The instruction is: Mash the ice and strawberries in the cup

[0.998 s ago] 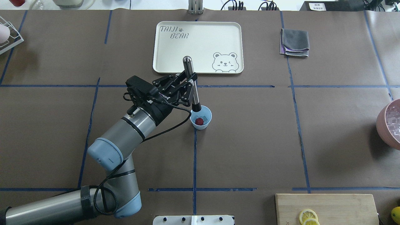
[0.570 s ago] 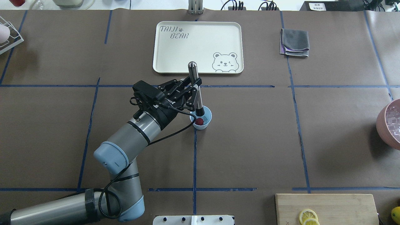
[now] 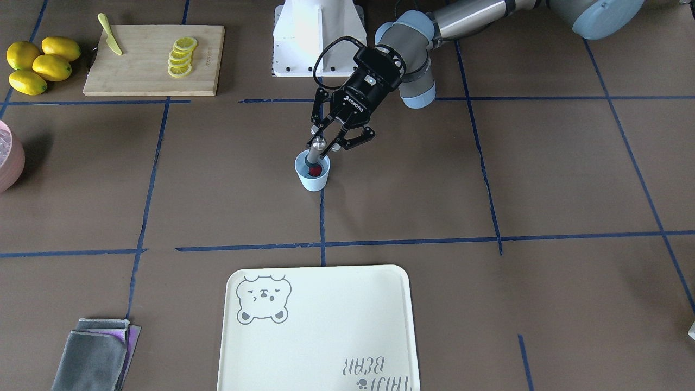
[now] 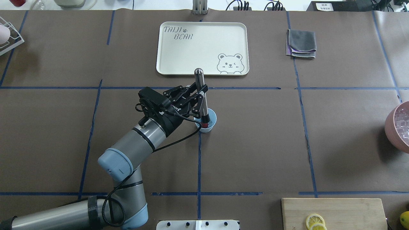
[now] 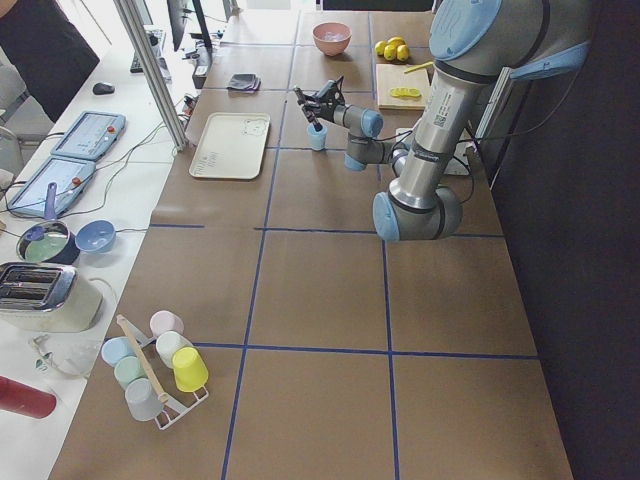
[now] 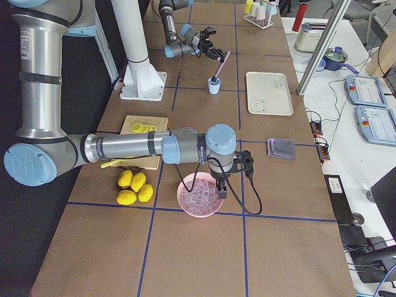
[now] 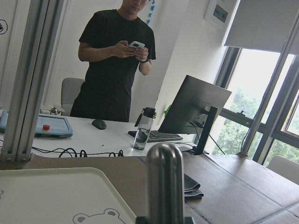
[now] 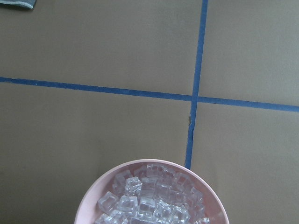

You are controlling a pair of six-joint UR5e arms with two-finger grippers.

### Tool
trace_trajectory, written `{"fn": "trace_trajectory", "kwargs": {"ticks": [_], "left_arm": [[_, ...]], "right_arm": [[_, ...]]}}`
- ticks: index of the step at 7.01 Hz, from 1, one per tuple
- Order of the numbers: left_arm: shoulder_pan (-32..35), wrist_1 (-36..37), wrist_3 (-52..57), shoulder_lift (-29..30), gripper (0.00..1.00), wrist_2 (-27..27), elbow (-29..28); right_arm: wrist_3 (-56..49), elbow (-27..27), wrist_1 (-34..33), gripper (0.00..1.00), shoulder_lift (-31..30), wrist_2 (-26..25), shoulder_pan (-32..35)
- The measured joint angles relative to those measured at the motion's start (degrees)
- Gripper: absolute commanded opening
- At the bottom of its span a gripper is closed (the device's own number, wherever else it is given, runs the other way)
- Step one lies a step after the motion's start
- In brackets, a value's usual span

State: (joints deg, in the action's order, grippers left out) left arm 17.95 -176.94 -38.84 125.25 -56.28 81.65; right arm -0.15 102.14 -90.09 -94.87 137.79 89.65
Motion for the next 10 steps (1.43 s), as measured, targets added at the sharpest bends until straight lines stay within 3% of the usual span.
{"fn": "trace_trajectory", "kwargs": {"ticks": [10], "left_arm": [[-0.41,-0.16,-0.26,0.0,0.0,0.73,-2.7]], "right_arm": [[-0.11,-0.97,0.26,0.99,0.31,-0.07,0.0]]}}
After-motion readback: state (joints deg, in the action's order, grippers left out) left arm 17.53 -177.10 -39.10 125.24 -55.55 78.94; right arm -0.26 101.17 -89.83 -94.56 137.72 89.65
